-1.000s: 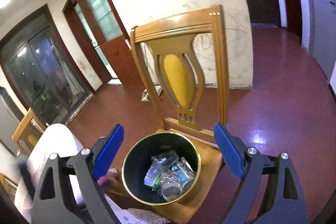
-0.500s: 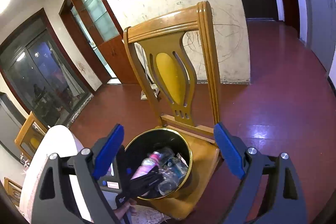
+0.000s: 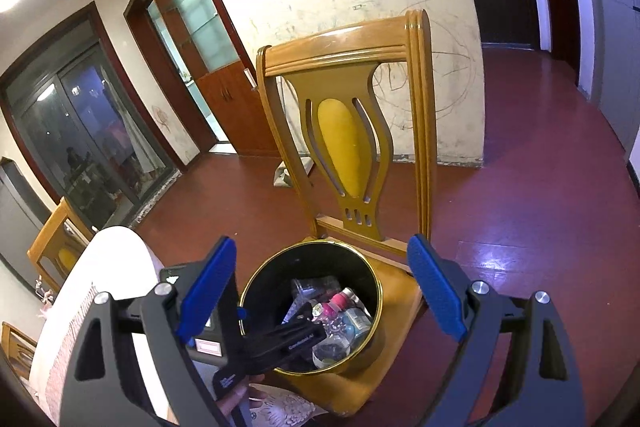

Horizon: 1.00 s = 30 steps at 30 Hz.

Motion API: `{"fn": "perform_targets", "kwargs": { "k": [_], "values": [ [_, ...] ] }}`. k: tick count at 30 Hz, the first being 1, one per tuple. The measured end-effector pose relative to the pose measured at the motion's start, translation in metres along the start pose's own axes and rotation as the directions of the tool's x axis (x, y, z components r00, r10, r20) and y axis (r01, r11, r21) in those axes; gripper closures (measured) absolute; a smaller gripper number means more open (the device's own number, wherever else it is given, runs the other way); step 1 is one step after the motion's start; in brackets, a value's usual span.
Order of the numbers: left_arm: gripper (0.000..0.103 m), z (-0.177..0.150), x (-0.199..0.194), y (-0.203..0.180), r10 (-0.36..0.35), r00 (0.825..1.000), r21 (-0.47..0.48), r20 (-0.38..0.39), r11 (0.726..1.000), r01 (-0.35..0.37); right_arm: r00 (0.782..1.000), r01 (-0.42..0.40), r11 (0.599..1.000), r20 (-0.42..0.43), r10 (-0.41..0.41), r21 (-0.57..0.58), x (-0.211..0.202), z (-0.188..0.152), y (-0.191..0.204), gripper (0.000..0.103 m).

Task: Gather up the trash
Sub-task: 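Move both tools back from the bin to above the table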

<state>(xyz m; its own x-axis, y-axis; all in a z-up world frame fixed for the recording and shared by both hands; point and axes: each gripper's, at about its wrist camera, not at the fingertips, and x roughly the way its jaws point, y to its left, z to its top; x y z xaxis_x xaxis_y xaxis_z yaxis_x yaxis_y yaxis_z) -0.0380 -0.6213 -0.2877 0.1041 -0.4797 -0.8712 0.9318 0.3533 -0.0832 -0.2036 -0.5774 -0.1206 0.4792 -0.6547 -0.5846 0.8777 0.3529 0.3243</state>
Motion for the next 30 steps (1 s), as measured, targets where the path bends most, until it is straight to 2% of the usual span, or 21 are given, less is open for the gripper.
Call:
{"fn": "perform_targets", "kwargs": {
  "k": [3,5,7,11,14,17,18,20,23,25,26,27,29,30],
  "values": [
    [0.006,0.000,-0.014,0.000,-0.012,1.000,0.017,0.011,1.000,0.012,1.000,0.012,1.000,0.001,-0.012,0.002,-0.002,-0.001,0.004,0.012],
    [0.006,0.000,-0.024,0.002,-0.031,0.999,0.016,0.013,0.999,0.031,1.000,0.031,1.000,0.002,-0.031,0.004,-0.004,-0.002,0.008,0.004],
    [0.006,-0.002,-0.038,0.007,-0.042,0.999,0.001,0.030,0.999,0.042,0.999,0.033,0.999,0.011,-0.033,0.003,-0.007,-0.002,0.014,0.004],
    [0.006,-0.011,-0.078,0.036,-0.011,0.995,-0.076,0.103,0.997,0.019,0.998,0.014,1.000,0.068,-0.014,-0.013,-0.018,-0.004,0.031,0.004],
    [0.006,-0.023,-0.116,0.067,0.042,0.983,-0.139,0.181,0.990,-0.017,0.995,-0.023,0.999,0.100,0.027,-0.039,-0.023,-0.013,0.055,0.004],
    [0.006,-0.043,-0.161,0.104,0.152,0.955,-0.207,0.254,0.973,-0.100,0.991,-0.081,0.991,0.096,0.091,-0.105,-0.024,-0.029,0.093,0.004],
    [0.006,-0.054,-0.179,0.121,0.205,0.941,-0.246,0.268,0.959,-0.138,0.988,-0.103,0.986,0.097,0.116,-0.129,-0.024,-0.035,0.106,0.004],
    [0.006,-0.069,-0.208,0.144,0.259,0.921,-0.309,0.291,0.937,-0.166,0.982,-0.147,0.973,0.094,0.165,-0.176,-0.026,-0.048,0.135,0.004],
    [0.006,-0.100,-0.253,0.185,0.375,0.869,-0.396,0.322,0.887,-0.236,0.965,-0.236,0.938,0.049,0.256,-0.254,-0.027,-0.069,0.186,0.004],
    [0.006,-0.123,-0.281,0.211,0.467,0.824,-0.451,0.322,0.840,-0.300,0.954,-0.274,0.908,0.030,0.299,-0.315,-0.032,-0.085,0.219,0.004],
    [0.006,-0.132,-0.291,0.222,0.494,0.810,-0.476,0.317,0.821,-0.314,0.950,-0.283,0.895,0.026,0.310,-0.345,-0.034,-0.091,0.234,0.004],
    [0.006,-0.148,-0.306,0.239,0.530,0.790,-0.518,0.308,0.790,-0.328,0.947,-0.288,0.880,0.025,0.321,-0.378,-0.037,-0.099,0.250,0.004],
    [0.006,-0.169,-0.322,0.259,0.575,0.766,-0.569,0.288,0.746,-0.346,0.938,-0.303,0.847,0.022,0.347,-0.437,-0.044,-0.116,0.283,0.004],
    [0.006,-0.183,-0.334,0.272,0.605,0.749,-0.600,0.270,0.714,-0.361,0.930,-0.321,0.829,0.015,0.368,-0.458,-0.049,-0.126,0.300,0.004]
  ]
}}
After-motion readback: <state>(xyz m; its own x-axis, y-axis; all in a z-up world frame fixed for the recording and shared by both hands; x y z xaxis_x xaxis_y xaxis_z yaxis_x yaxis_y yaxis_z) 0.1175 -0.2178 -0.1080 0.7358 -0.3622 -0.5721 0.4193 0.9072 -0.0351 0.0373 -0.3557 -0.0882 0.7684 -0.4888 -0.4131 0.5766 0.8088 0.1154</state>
